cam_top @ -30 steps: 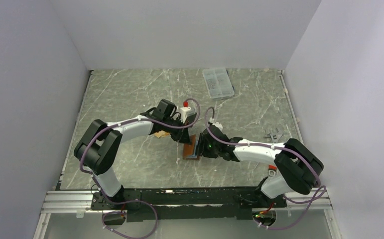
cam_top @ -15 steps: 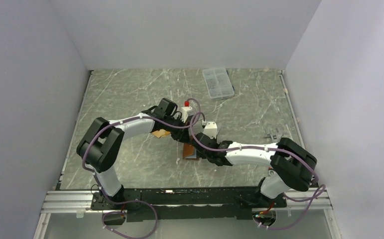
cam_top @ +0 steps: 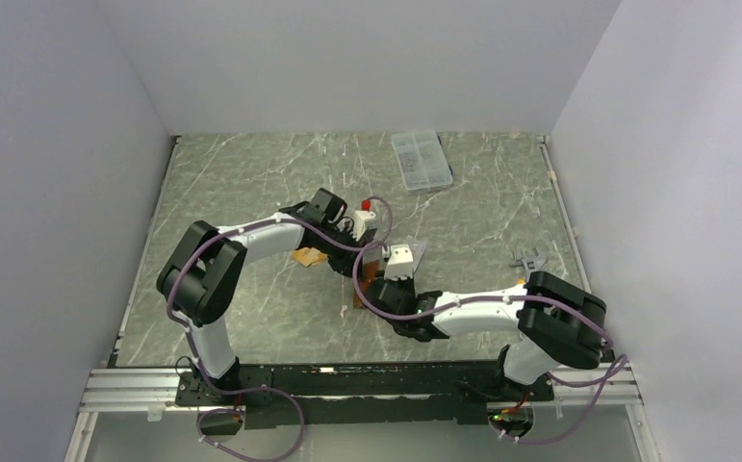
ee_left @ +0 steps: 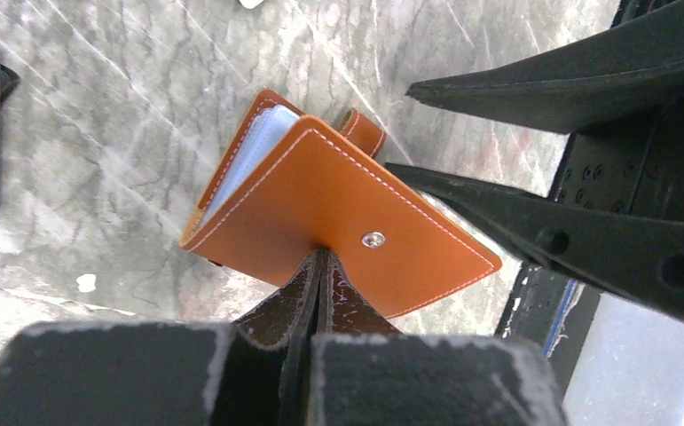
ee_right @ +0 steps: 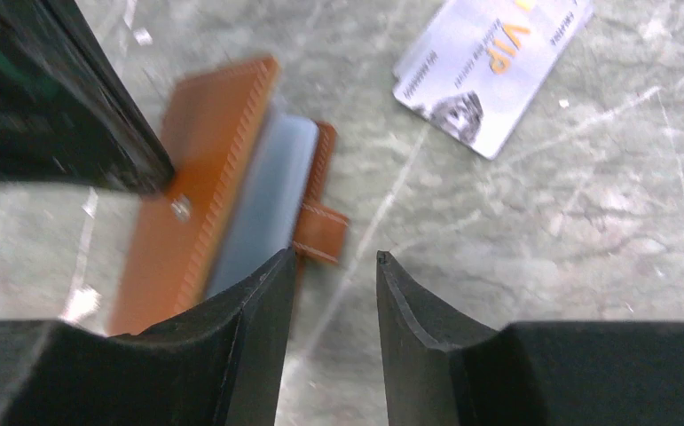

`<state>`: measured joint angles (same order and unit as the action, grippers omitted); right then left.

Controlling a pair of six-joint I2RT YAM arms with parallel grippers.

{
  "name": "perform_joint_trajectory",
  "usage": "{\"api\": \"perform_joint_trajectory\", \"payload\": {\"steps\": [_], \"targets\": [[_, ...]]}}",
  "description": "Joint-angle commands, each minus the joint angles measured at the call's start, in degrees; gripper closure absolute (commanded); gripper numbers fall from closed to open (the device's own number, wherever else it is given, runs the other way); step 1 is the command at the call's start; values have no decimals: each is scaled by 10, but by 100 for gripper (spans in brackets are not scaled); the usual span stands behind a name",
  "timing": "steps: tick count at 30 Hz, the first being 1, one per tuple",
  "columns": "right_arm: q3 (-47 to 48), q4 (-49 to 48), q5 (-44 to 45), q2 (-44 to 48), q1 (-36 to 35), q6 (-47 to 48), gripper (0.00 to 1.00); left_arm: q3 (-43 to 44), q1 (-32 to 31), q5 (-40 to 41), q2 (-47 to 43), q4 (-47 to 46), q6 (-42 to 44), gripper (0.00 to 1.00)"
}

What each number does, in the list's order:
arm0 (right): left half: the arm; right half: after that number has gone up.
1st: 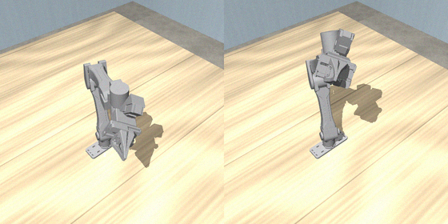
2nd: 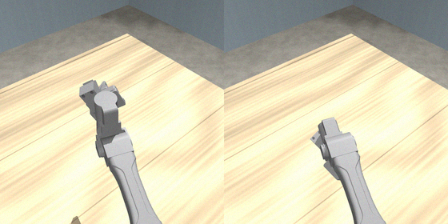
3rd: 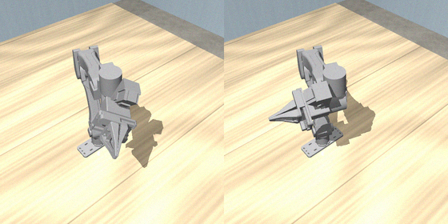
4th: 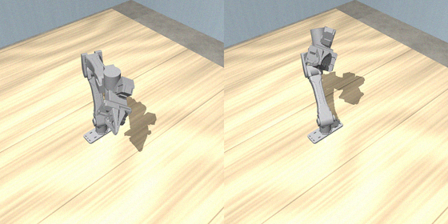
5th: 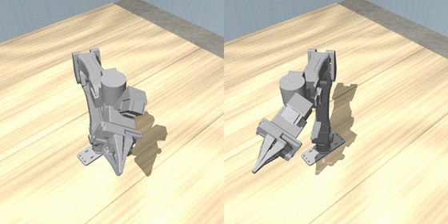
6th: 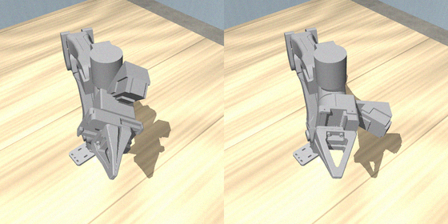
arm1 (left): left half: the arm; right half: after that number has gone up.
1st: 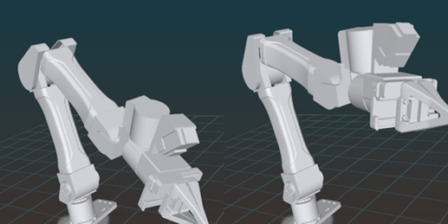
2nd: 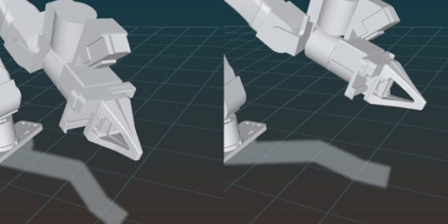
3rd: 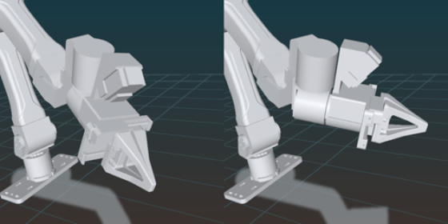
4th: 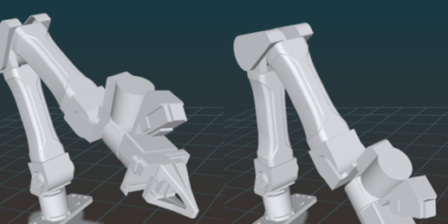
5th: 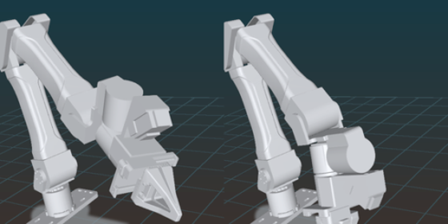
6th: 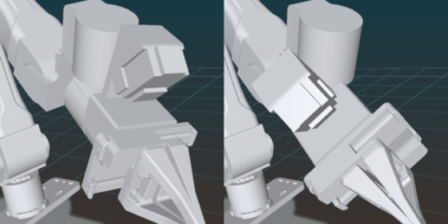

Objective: Put the credit cards into the card holder
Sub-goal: Close the card holder at the center of the board.

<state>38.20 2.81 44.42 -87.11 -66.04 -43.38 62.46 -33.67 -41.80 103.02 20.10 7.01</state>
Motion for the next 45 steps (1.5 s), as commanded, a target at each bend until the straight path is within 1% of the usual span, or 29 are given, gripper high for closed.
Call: {"api": "perform_joint_trajectory", "payload": {"steps": [1,2,4,7,8,13,17,20,22,24,26,31,34,40,43,45], "targets": [[-65,-59,3,51,-10,32,58,38,-4,19,12,29,46,99],[-89,-88,-2,69,-9,41,57,41,-3,21,12,33,51,99],[-152,-175,-15,102,-10,69,53,49,1,18,12,38,58,99],[-238,-309,-26,139,-11,106,49,75,9,-13,22,68,78,98],[-254,-336,-34,144,-11,118,47,85,12,-28,27,78,89,98],[-282,-426,-83,142,-9,192,41,124,15,-86,49,127,145,97],[-293,-480,-131,129,-3,225,40,147,15,-96,67,151,173,97],[-281,-478,-129,114,-2,241,40,153,15,-97,76,154,173,97],[-265,-458,-126,97,-1,257,40,147,15,-98,74,147,170,97],[-241,-429,-109,74,-2,269,41,142,15,-100,71,146,173,97],[-231,-425,-89,58,0,274,43,141,16,-99,69,148,175,97],[-217,-463,-42,30,-1,298,48,143,16,-101,72,153,184,97],[-205,-489,-25,4,-1,327,50,160,17,-106,87,168,192,96],[-164,-515,-26,-74,-5,367,55,200,16,-113,132,223,228,97],[-153,-525,-20,-102,-10,371,55,204,16,-113,137,232,239,97],[-150,-526,-10,-111,-11,362,58,205,16,-114,136,238,242,97]]}}
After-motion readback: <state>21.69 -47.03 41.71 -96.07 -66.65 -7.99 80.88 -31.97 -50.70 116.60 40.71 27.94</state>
